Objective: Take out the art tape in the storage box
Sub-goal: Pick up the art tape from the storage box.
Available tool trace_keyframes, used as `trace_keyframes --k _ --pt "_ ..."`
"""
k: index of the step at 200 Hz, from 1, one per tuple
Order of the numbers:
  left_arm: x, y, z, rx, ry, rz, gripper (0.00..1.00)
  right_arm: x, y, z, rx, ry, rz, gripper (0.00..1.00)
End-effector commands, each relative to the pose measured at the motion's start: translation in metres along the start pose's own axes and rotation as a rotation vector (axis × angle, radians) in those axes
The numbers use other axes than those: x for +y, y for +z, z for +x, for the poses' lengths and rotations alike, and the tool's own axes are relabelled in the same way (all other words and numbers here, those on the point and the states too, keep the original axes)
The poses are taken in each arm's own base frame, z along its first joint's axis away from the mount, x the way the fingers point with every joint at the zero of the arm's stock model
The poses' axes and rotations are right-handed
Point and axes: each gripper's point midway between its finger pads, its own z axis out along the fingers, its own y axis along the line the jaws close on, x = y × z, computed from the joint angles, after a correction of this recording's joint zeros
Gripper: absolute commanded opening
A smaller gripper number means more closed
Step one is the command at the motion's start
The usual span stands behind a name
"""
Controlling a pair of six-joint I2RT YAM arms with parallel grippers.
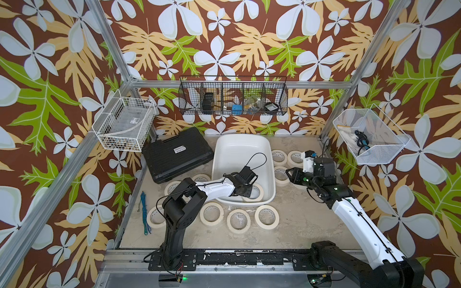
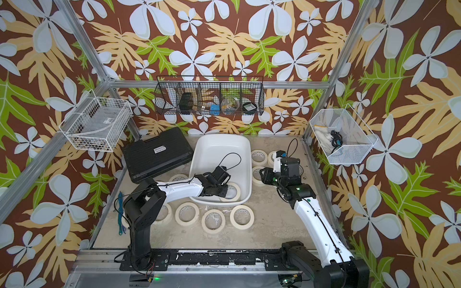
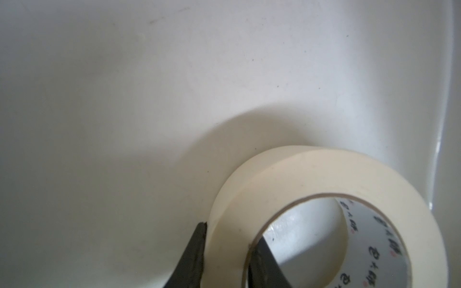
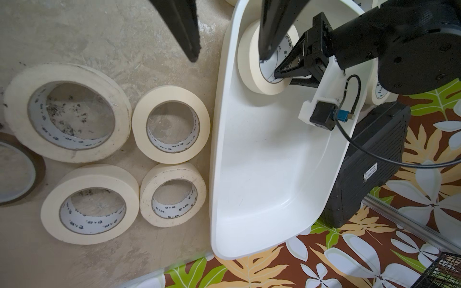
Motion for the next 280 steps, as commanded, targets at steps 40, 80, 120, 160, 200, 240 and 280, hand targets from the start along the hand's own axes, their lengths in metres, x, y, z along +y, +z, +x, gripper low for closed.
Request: trace_keyframes --k 40,80,120,160,200,240,280 --pt "0.014 -0.039 -0.008 -0.043 -0.054 -0.036 0.09 0.012 -0.002 -0.004 0.004 -0.018 -0.020 0.42" --pt "0.013 -0.080 -0.023 -0.085 -0.091 -0.019 0.05 0.027 -0.003 -0.007 0.009 -0.039 -0.041 0.42" --pt "0.016 -0.113 -0.032 -0.100 -0.131 -0.030 0.05 0.056 0.002 -0.001 0.037 -0.091 -0.080 0.42" --pt "0.014 -0.130 -0.034 -0.107 -0.160 -0.002 0.06 0.096 0.015 0.018 0.087 -0.177 -0.140 0.43" --pt "0.011 -0.140 -0.032 -0.112 -0.164 0.030 0.06 0.128 0.030 0.035 0.133 -0.249 -0.164 0.44" --pt "0.013 -0.145 -0.027 -0.111 -0.156 0.032 0.07 0.151 0.045 0.050 0.173 -0.325 -0.157 0.46" --pt "0.016 -0.144 -0.020 -0.089 -0.139 0.019 0.08 0.157 0.059 0.065 0.211 -0.371 -0.131 0.47"
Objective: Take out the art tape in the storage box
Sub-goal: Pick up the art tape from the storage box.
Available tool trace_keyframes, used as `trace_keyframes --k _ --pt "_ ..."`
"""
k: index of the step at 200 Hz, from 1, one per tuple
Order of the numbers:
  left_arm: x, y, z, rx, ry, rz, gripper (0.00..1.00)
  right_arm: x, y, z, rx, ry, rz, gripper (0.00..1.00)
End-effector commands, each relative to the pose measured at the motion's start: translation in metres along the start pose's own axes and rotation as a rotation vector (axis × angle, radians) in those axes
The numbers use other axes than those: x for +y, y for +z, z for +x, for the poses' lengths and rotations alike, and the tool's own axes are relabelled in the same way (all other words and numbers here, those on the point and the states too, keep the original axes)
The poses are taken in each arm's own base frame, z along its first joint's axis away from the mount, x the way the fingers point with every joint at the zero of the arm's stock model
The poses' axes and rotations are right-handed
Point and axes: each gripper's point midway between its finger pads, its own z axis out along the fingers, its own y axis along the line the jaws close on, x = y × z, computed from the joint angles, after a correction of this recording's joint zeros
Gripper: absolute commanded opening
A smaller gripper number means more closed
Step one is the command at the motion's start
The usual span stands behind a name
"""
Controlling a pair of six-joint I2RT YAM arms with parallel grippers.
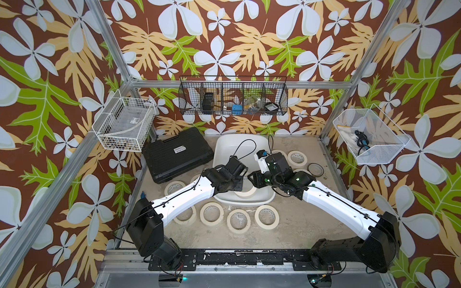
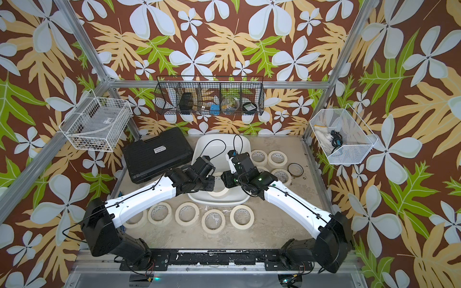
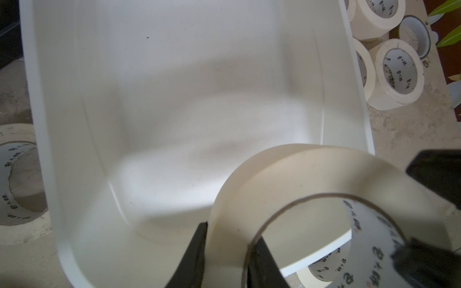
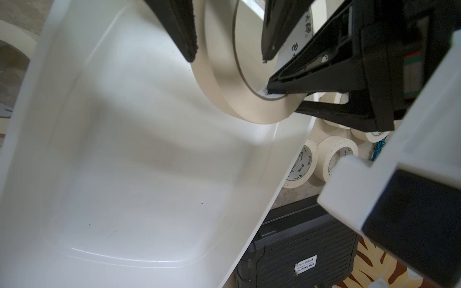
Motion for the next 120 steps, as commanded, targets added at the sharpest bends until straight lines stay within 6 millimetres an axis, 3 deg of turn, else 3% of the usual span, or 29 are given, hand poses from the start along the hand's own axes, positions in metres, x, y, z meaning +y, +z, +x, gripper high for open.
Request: trace_keyframes --k 1,120 --pt "-0.001 -0.004 0.000 -0.003 0.005 0.013 0.08 -0.004 0.008 0.002 0.008 -0.031 0.045 0.47" --pt "0.002 -0.003 0.001 0.025 0.058 -0.029 0.10 -0.007 0.028 0.019 0.072 -0.097 0.120 0.47"
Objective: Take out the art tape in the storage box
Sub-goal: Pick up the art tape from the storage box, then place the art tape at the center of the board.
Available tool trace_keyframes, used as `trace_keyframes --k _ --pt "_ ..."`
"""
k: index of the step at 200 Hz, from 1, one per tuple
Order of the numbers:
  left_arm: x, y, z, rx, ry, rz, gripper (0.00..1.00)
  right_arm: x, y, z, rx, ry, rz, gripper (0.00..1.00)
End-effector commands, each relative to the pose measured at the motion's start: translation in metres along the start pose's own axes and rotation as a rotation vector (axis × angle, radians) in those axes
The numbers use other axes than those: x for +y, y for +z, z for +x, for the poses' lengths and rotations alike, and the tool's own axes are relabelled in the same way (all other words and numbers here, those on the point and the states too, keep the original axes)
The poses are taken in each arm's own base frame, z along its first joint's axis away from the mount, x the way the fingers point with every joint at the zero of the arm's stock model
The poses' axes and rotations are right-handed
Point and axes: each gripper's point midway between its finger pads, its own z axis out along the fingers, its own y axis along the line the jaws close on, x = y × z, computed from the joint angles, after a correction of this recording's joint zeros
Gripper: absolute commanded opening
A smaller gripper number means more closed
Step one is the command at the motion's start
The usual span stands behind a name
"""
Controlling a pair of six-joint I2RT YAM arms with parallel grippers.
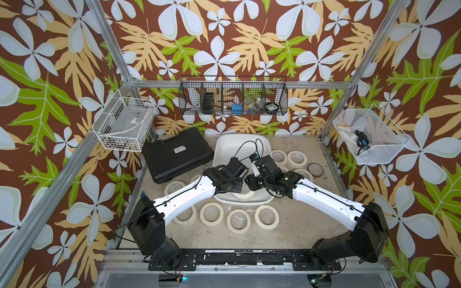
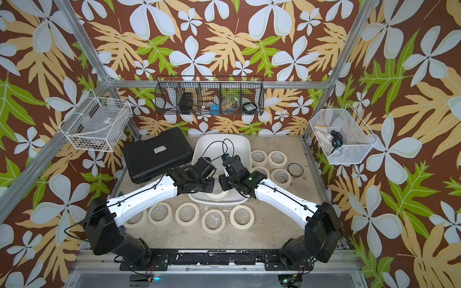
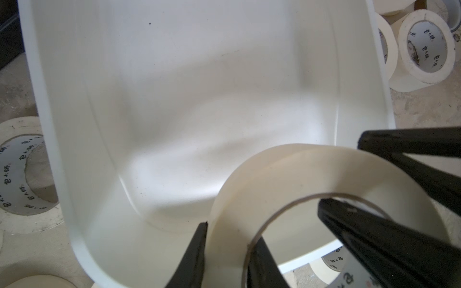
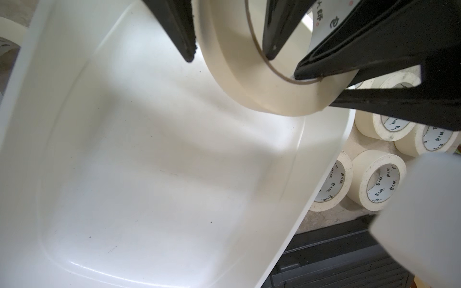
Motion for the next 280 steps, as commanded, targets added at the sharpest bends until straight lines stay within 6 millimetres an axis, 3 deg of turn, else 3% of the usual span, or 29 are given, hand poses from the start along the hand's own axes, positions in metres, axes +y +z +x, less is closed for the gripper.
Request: trace_keyframes --k 1,21,70,120,180,229,259,280 --pt "-0.002 -0.003 -0.005 -0.017 0.013 0.002 0.10 -0.005 0.001 -0.001 0.002 -0.014 0.032 0.47" --pt "-0.003 -0.005 -0.006 -0.020 0.015 0.009 0.10 -0.005 0.002 0.000 0.002 -0.014 0.039 0.44" --pt "-0.004 -0.005 -0.002 -0.014 0.013 0.026 0.14 -0.005 -0.001 -0.004 -0.020 0.000 0.036 0.16" --pt "-0.011 -0.023 -0.014 -0.102 -0.050 0.107 0.47 -0.008 -0.012 -0.010 -0.045 -0.003 0.051 0.06" --pt "-0.006 -0.065 -0.033 -0.246 -0.134 0.166 0.67 -0.016 -0.030 -0.016 -0.068 -0.040 0.093 0.00" --pt "-0.005 -0.103 -0.037 -0.344 -0.172 0.260 0.79 -0.051 -0.052 -0.024 -0.080 -0.009 0.131 0.00" --pt "-0.001 -0.105 -0.035 -0.350 -0.168 0.249 0.80 -0.083 -0.071 -0.022 -0.093 0.031 0.185 0.00" --pt "0.000 -0.100 -0.034 -0.342 -0.165 0.242 0.80 -0.110 -0.082 -0.010 -0.093 0.109 0.238 0.00"
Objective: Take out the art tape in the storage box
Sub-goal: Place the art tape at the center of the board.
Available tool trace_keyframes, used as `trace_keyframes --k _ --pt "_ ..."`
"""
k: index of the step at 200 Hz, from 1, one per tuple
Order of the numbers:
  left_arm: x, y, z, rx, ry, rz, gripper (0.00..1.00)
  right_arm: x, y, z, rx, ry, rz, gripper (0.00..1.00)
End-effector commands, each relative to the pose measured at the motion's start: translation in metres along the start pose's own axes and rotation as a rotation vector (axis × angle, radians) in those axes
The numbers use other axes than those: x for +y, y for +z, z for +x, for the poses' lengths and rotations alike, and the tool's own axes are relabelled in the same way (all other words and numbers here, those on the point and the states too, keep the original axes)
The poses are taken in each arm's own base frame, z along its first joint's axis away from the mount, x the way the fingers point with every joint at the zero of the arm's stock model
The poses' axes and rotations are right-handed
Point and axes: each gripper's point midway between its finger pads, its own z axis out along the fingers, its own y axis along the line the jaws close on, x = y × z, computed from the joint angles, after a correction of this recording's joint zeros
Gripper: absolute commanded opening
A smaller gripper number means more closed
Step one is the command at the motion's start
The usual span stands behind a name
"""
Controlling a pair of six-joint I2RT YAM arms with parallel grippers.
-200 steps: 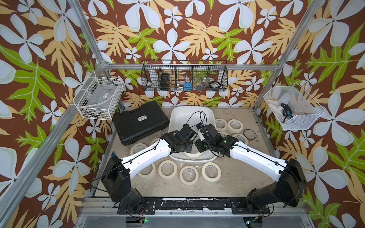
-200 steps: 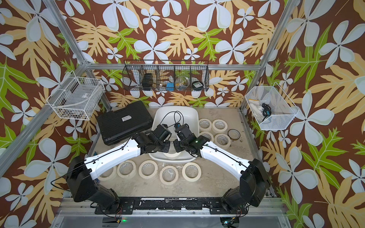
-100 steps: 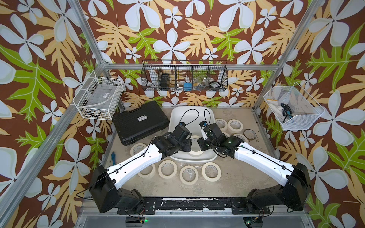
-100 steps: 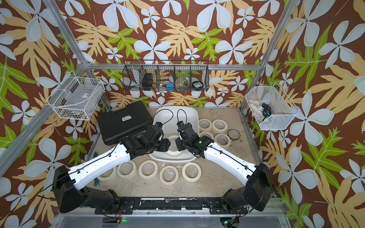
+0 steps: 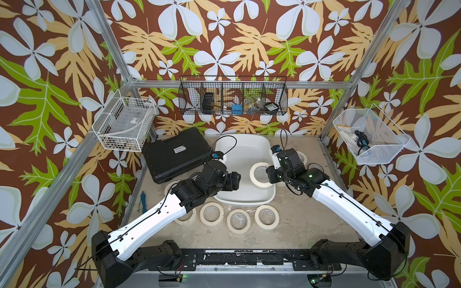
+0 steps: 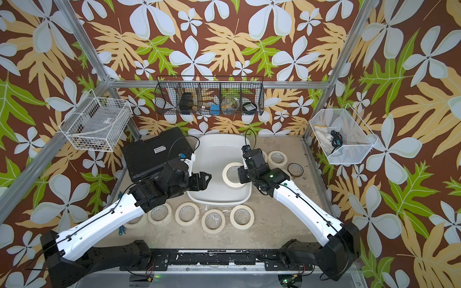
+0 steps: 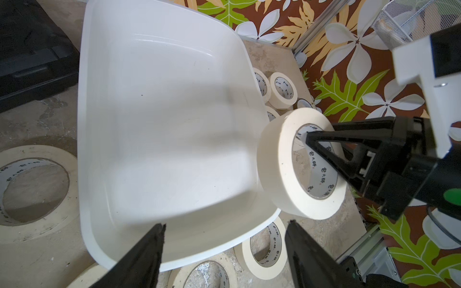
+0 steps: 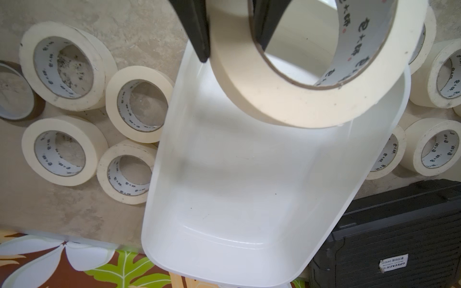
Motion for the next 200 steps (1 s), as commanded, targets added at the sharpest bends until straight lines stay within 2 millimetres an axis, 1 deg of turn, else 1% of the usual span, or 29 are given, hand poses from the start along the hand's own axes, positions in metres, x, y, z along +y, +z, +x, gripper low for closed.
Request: trace_keyframes --k 1,15,34,82,92,112,126,137,154,178,200 --pt "0.002 0.002 -0.003 -0.016 0.004 -0.006 0.80 -0.025 -0.006 0.010 0.009 0.057 0.050 0.00" --pt "0.001 0.006 0.000 -0.005 0.008 -0.004 0.80 -0.047 -0.008 0.020 0.013 0.164 0.089 0.00" --pt "0.000 0.011 0.002 0.008 0.007 -0.002 0.79 -0.069 -0.011 0.035 0.007 0.262 0.131 0.00" --pt "-0.001 0.018 0.007 0.025 0.008 0.005 0.79 -0.112 -0.024 0.068 -0.037 0.394 0.244 0.00" --pt "0.000 0.018 0.008 0.024 0.010 0.003 0.79 -0.115 -0.027 0.071 -0.062 0.410 0.252 0.00" --pt "0.000 0.019 0.009 0.027 0.008 0.006 0.79 -0.128 -0.036 0.079 -0.123 0.458 0.318 0.00" --pt "0.000 0.019 0.009 0.027 0.008 0.005 0.79 -0.132 -0.038 0.084 -0.144 0.486 0.337 0.00" --pt "0.001 0.019 0.010 0.028 0.009 0.000 0.79 -0.137 -0.036 0.092 -0.150 0.522 0.367 0.00" --pt "0.002 0.018 0.009 0.024 0.004 -0.002 0.79 -0.144 -0.029 0.106 -0.156 0.568 0.402 0.00" --pt "0.001 0.020 0.010 0.029 0.000 0.003 0.79 -0.146 -0.013 0.124 -0.127 0.603 0.414 0.00" --pt "0.001 0.021 0.012 0.034 0.002 0.000 0.78 -0.145 0.002 0.136 -0.091 0.615 0.410 0.00"
